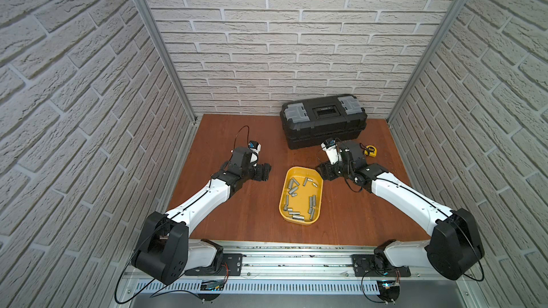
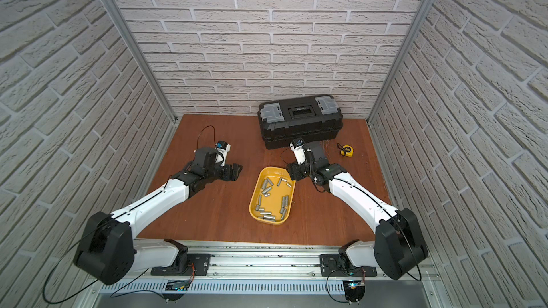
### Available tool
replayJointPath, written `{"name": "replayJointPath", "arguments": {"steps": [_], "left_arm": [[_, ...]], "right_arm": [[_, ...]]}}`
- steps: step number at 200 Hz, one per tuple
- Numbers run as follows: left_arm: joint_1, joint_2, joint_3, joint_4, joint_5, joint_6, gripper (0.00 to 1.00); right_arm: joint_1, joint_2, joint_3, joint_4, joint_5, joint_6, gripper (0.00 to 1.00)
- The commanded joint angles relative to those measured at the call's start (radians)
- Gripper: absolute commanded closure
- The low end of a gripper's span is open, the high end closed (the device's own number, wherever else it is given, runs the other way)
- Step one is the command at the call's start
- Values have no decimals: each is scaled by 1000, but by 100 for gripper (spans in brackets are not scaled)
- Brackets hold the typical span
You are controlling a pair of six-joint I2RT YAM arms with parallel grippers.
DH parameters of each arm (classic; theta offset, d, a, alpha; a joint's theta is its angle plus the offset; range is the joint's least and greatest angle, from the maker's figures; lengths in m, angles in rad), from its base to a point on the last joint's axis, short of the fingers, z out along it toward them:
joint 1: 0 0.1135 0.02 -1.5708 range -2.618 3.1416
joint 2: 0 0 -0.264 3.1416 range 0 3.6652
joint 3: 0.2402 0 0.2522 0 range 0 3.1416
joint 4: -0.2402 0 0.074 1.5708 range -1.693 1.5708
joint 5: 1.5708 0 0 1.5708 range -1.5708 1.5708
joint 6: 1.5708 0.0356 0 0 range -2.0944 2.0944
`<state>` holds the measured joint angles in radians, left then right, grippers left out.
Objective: Take out the socket from the storage box
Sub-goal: Move the storage box to the center of the board.
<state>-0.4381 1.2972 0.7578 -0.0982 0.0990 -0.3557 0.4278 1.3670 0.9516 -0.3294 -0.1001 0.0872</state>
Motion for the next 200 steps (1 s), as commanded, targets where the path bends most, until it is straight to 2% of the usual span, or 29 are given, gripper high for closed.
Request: {"name": "replayJointPath", "arguments": {"steps": [1, 27, 54, 98, 139, 200], "left_arm": [[-43, 34, -47, 97, 70, -94, 11], [-68, 86, -8, 15, 85, -71, 12], [-78, 99, -10, 30, 114, -83, 14], [-125, 120, -11, 54, 84, -127, 17], [-169, 172, 9, 50, 64, -162, 20], [-210, 186, -12, 94, 31, -245, 25]], "right_arm": [[47, 59, 38, -23, -3, 35, 33], [96, 155, 106, -47, 45, 52, 48], [126, 247, 161, -43, 14, 56, 50], [166, 378, 232, -70, 7, 59, 58], [177, 455, 276, -80, 7, 61, 67], [187, 539, 300, -69, -5, 65, 72]]}}
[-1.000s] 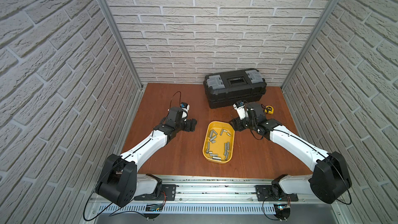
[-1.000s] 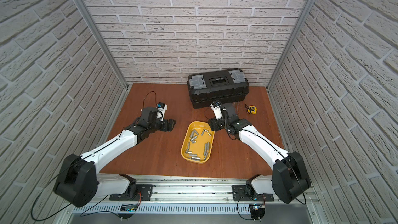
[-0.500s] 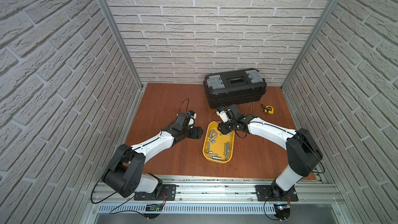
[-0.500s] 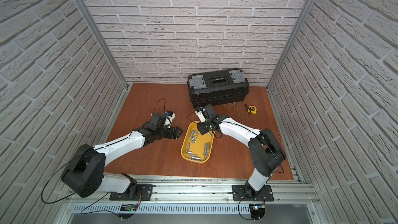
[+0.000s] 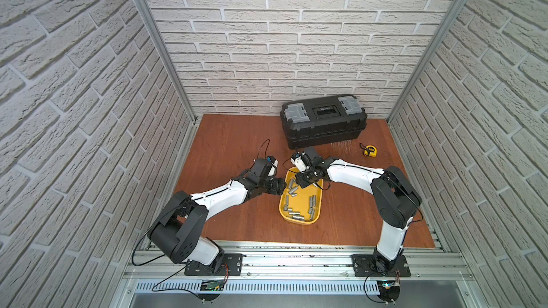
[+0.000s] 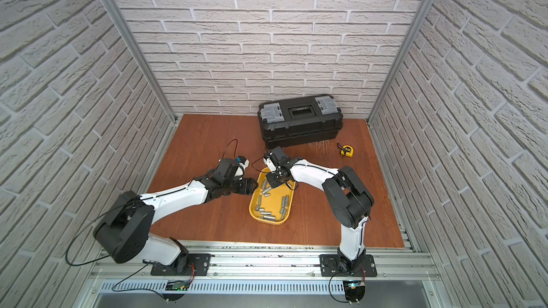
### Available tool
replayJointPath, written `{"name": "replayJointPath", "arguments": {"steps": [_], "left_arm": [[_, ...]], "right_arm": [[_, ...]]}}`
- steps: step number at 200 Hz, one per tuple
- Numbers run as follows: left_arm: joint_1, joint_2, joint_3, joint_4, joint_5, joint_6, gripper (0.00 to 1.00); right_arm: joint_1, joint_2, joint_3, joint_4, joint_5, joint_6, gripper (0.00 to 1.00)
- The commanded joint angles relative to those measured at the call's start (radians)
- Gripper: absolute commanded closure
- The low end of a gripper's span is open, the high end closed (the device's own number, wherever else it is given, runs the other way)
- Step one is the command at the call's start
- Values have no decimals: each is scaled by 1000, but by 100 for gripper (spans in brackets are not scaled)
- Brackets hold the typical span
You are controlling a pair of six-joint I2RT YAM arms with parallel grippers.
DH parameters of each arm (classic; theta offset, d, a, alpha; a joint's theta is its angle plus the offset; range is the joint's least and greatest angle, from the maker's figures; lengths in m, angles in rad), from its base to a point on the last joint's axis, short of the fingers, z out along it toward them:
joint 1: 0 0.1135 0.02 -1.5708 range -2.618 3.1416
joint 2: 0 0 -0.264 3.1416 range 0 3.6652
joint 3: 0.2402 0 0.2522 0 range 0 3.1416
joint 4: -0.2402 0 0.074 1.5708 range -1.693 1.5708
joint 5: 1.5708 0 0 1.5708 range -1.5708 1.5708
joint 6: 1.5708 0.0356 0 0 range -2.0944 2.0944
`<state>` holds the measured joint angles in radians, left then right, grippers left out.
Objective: Take out the socket from the storage box
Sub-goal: Move the storage box to the center of the board.
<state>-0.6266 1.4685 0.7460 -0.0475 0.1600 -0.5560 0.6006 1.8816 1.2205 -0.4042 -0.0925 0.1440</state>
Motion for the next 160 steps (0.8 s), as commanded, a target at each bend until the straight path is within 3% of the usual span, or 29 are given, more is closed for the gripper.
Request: {"name": "replayJointPath", "arguments": {"steps": [1, 32, 96, 160], "left_arm": [[-22, 15, 0, 43, -32, -46, 25], [-45, 30, 3, 28, -95, -80, 31], [-57, 34, -5, 21, -95, -105, 48], [-58, 17, -16, -13, -150, -144, 64]], "right_arm": [[13, 26, 32, 6, -13, 9, 73], [20, 64, 53, 8, -15, 14, 75], [25, 89, 55, 0, 11, 14, 86], [26, -11, 46, -42, 11, 14, 92]]}}
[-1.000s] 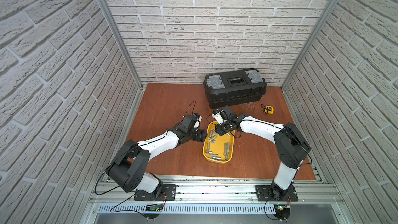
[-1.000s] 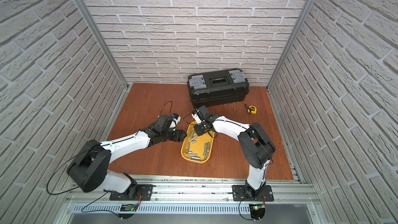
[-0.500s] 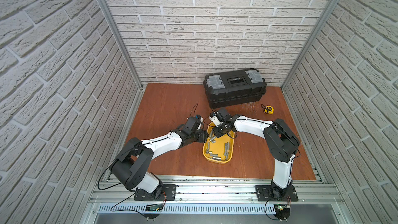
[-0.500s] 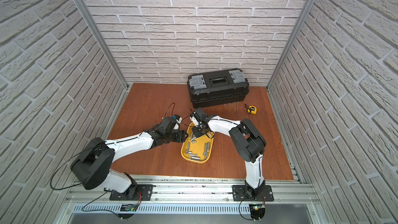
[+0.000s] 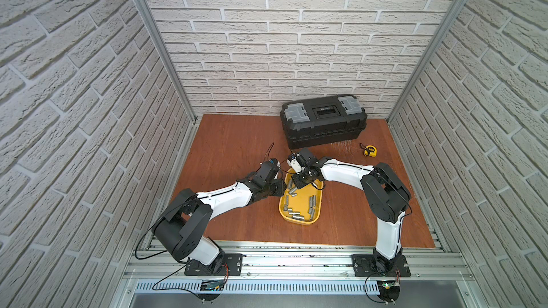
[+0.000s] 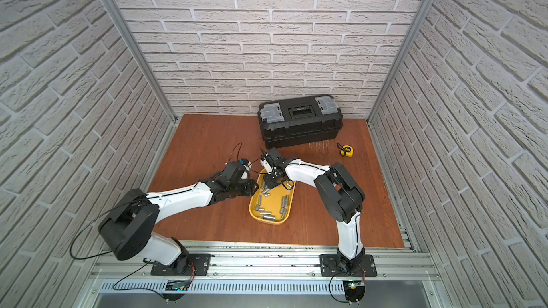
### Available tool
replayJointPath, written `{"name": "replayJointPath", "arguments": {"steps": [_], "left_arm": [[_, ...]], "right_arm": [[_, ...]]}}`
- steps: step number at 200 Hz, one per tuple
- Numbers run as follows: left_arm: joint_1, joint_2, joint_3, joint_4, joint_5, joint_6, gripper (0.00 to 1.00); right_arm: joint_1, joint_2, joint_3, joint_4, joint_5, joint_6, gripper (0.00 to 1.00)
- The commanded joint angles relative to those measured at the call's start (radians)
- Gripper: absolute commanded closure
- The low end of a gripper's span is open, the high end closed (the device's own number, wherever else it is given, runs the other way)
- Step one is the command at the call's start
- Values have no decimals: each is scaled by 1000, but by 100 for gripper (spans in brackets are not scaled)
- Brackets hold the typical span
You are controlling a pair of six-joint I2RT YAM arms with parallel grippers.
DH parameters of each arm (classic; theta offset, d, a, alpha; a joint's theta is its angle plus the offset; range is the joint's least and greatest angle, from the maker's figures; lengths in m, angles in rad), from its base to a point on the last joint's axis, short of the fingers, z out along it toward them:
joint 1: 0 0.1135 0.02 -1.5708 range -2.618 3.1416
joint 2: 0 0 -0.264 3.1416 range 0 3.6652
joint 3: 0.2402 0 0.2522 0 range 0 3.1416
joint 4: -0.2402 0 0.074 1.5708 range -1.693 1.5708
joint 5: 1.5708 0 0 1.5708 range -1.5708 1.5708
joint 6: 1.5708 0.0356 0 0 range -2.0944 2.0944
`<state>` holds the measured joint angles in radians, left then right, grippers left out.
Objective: Take out the socket from the storage box
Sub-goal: Move the storage box to the center of the board, then place the socket head at the center of the board.
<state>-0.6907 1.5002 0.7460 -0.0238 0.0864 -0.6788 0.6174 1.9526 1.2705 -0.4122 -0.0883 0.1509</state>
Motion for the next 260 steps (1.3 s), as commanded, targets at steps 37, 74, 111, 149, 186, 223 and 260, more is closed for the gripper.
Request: {"name": "replayJointPath", "arguments": {"steps": [37, 74, 111, 149, 186, 223, 260], "left_arm": [[6, -32, -20, -53, -112, -40, 69], [6, -46, -30, -64, -142, -76, 73], [6, -74, -52, -72, -191, -133, 77], [6, -114, -84, -92, -250, -174, 78], [6, -131, -93, -86, -253, -167, 73], [6, -161, -85, -69, -238, -127, 64], [7, -219, -29, -109, -249, -47, 55]], "right_arm": [[6, -173, 12, -83, 16, 0, 93], [-11, -256, 34, -129, 28, 6, 93], [-51, -335, 34, -172, 67, 27, 93], [-126, -402, -28, -177, 79, 64, 93], [-175, -416, -125, -139, 70, 104, 94], [-181, -374, -211, -79, 71, 142, 95], [-182, -332, -289, -3, 138, 181, 97]]}}
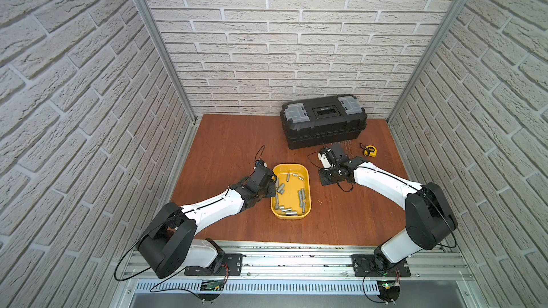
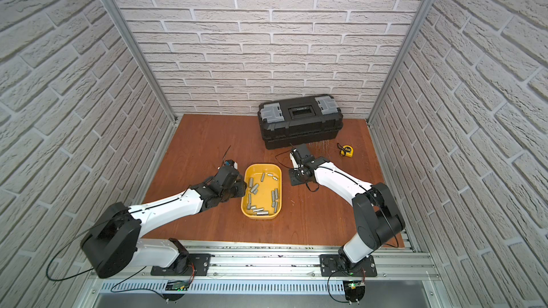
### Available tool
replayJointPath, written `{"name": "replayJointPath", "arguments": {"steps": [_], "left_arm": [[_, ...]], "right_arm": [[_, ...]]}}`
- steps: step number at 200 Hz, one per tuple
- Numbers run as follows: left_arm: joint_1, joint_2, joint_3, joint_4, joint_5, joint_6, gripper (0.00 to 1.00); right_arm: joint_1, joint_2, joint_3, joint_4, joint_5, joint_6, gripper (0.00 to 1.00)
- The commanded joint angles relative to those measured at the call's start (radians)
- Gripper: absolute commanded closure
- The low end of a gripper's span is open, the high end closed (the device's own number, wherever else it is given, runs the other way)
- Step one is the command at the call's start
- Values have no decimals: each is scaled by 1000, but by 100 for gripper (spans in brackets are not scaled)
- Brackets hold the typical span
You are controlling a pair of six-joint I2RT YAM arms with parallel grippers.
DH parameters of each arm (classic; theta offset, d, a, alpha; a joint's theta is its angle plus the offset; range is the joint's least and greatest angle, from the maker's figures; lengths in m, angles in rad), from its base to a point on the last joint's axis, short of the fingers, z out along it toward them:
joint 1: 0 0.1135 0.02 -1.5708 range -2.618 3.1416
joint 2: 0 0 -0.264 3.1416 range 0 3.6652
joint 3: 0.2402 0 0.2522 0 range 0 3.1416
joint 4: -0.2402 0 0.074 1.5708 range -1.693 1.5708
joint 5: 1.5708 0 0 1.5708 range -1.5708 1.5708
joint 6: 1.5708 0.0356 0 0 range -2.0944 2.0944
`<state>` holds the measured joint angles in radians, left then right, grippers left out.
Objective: Take out the socket from the storage box
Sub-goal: Place the socket head at the center of the board.
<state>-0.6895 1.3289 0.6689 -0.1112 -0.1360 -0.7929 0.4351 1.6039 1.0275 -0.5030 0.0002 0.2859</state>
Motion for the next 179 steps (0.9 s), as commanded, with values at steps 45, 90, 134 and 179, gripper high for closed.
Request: {"name": "replayJointPath", "arguments": {"steps": [45, 90, 134, 179], "left_arm": [[17, -83, 131, -87, -49, 139, 49], [43, -112, 123, -102, -53, 147, 49], [51, -117, 98, -86, -47, 134, 49], [58, -107, 96, -85, -33, 139, 49]], "right_arm": [[1, 75, -78, 130, 49, 70, 97], [1, 106, -81, 142, 55, 76, 96], [2, 120, -78, 139, 49, 79, 93], [1, 110, -87, 136, 46, 90, 85]]}}
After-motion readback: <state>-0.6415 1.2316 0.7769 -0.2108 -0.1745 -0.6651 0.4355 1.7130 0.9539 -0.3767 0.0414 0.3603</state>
